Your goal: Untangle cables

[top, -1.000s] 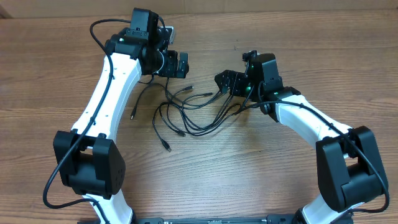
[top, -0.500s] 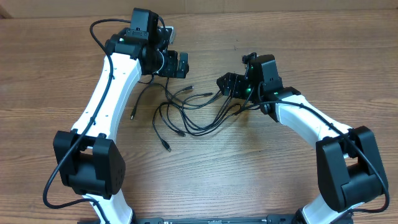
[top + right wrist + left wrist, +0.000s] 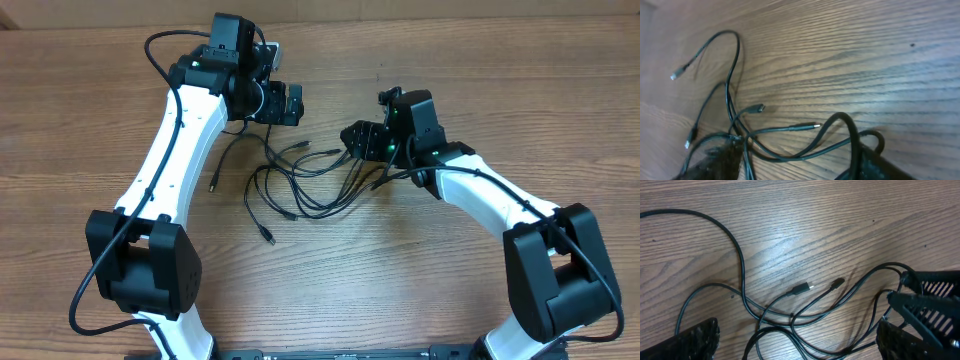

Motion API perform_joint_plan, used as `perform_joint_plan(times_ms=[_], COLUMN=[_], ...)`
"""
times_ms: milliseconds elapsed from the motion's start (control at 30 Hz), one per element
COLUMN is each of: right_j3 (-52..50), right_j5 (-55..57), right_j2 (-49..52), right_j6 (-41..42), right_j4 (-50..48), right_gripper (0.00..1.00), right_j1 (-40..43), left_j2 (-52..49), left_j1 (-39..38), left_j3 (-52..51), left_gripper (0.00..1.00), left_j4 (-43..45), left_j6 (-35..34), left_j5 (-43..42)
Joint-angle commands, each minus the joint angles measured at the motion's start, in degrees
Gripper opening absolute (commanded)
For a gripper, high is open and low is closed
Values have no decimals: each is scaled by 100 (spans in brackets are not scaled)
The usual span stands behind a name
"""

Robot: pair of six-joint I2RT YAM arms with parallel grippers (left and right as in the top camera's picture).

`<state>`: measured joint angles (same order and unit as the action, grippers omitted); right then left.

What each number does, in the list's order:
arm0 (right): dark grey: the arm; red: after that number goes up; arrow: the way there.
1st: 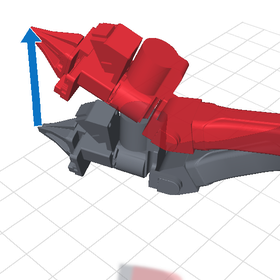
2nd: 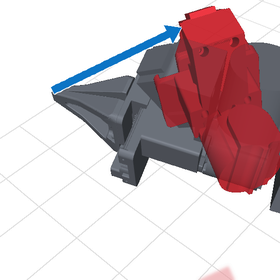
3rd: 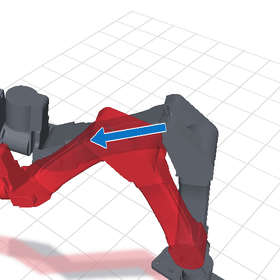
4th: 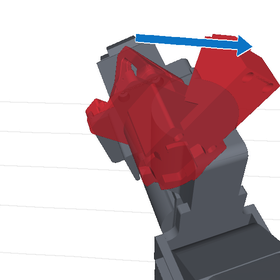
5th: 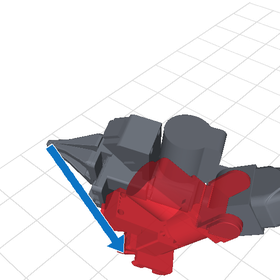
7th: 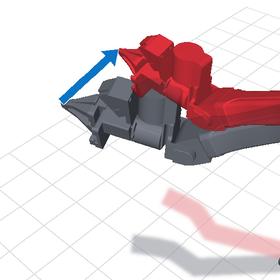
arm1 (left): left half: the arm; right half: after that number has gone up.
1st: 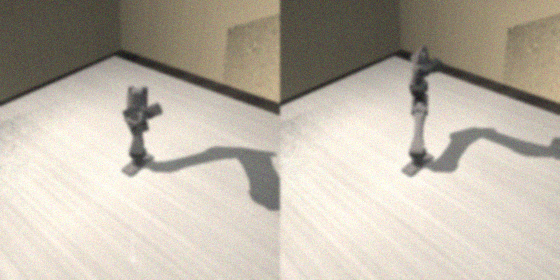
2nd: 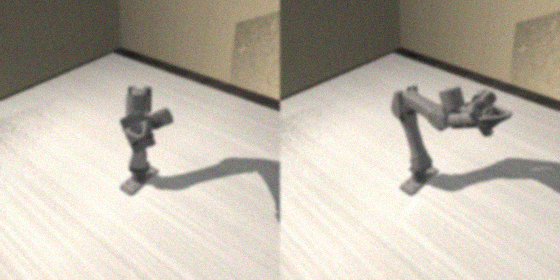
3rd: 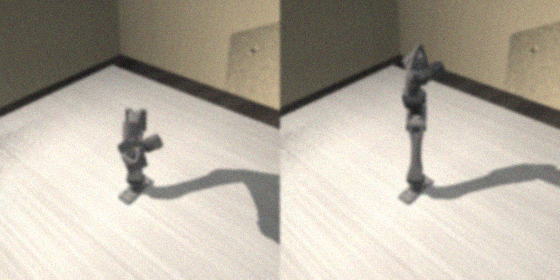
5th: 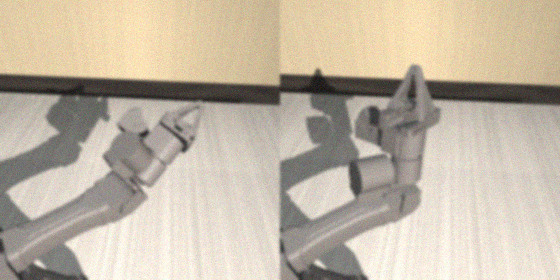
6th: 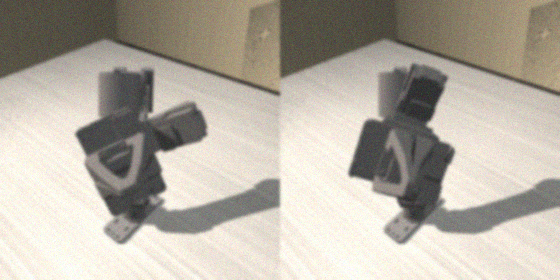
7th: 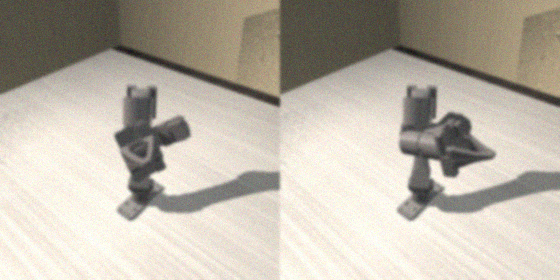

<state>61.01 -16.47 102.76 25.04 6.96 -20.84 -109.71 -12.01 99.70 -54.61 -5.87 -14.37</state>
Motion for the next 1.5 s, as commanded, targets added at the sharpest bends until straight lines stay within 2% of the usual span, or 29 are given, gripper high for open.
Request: perform_joint_plan(times_ms=[0,33,100,167,300,833,1467], right_j3=[44,44,44,44,44,72,85], right_j5=[15,13,13,17,44,-247,55], right_j2=[24,24,24,24,24,-155,-2299], right_j6=[35,37,37,35,33,-4,-457], right_j4=[-31,-31,-37,-39,-44,-214,892], right_gripper=[38,29,19,17,4,4,4], right_j1=[-22,-22,-22,-22,-22,13,184], left_j2=[103,103,103,103,103,103,103], left_j1=[-28,-28,-28,-28,-28,-28,-28], left_j3=[55,55,55,55,55,55,55], left_gripper=[100,100,100,100,100,100,100], left_j4=[0,0,0,0,0,0,0], left_j6=[-57,-57,-55,-57,-55,-55,-55], left_j5=[-7,-7,-7,-7,-7,-7,-7])
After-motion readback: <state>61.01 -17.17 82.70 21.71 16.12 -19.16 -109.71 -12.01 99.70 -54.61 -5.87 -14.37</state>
